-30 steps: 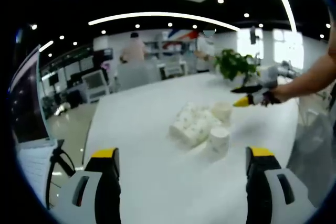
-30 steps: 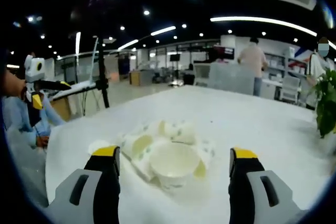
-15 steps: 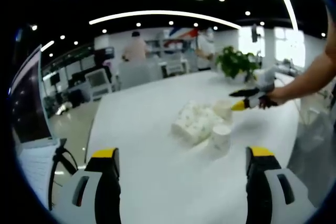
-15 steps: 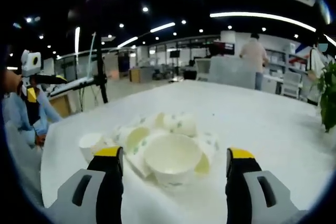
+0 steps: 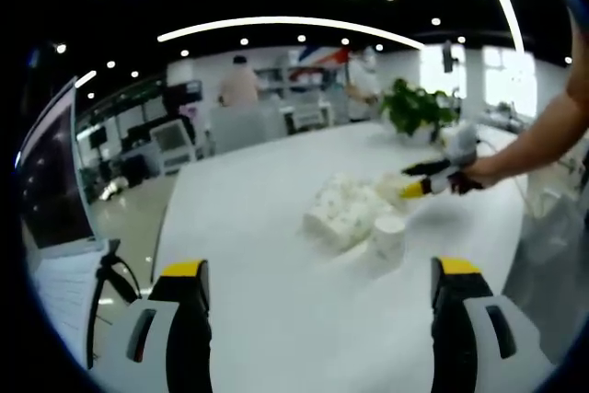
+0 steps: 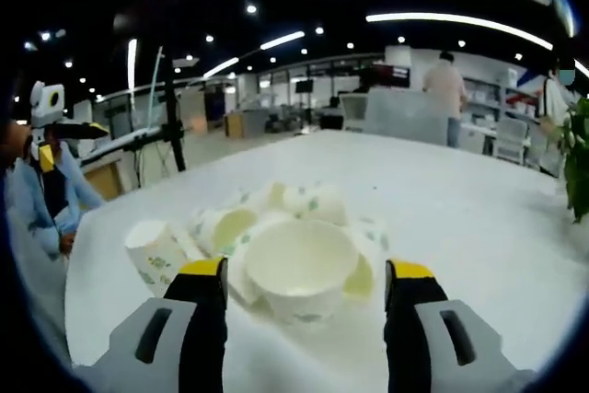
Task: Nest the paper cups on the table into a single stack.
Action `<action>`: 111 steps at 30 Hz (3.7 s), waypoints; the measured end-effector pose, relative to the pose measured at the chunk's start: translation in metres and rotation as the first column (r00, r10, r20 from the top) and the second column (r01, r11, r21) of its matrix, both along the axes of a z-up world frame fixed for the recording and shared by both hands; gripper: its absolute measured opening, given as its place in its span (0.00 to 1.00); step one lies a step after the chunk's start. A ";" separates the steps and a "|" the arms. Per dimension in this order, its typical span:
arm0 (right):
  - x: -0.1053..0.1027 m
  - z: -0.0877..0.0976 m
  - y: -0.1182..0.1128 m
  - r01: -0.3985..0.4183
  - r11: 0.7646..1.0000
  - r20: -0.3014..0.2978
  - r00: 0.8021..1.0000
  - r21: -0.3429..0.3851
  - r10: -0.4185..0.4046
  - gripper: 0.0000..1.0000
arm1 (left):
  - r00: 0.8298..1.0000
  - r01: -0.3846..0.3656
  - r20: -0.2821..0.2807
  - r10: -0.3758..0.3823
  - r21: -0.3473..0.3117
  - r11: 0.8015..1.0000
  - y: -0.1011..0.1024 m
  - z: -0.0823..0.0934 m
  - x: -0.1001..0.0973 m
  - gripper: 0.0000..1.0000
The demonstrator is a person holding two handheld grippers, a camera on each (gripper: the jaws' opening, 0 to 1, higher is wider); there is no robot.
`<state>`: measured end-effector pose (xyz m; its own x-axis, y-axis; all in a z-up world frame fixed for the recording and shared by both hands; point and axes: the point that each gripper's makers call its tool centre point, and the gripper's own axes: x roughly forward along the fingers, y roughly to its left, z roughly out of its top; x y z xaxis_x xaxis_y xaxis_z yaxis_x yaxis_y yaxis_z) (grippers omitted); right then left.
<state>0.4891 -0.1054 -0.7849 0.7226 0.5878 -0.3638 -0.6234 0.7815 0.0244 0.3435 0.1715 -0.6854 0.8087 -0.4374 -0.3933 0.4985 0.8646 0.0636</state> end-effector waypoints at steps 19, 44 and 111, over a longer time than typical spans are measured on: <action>0.002 -0.011 0.005 -0.003 0.999 0.000 1.000 -0.040 0.003 0.42 | 1.000 -0.011 -0.011 0.011 -0.003 1.000 0.002 -0.001 -0.003 0.99; 0.000 0.009 -0.004 0.011 1.000 0.013 1.000 -0.018 -0.010 0.39 | 1.000 -0.001 -0.028 0.000 -0.015 1.000 -0.003 -0.008 -0.001 0.99; -0.059 0.085 -0.006 -0.044 0.999 0.080 0.996 0.030 0.042 0.38 | 0.999 0.026 -0.045 -0.027 -0.023 0.999 -0.010 -0.004 -0.007 0.99</action>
<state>0.4306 -0.1113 -0.6996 0.7223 0.6293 -0.2869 -0.6574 0.7535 -0.0023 0.3364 0.1617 -0.6892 0.7785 -0.4671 -0.4193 0.5229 0.8522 0.0215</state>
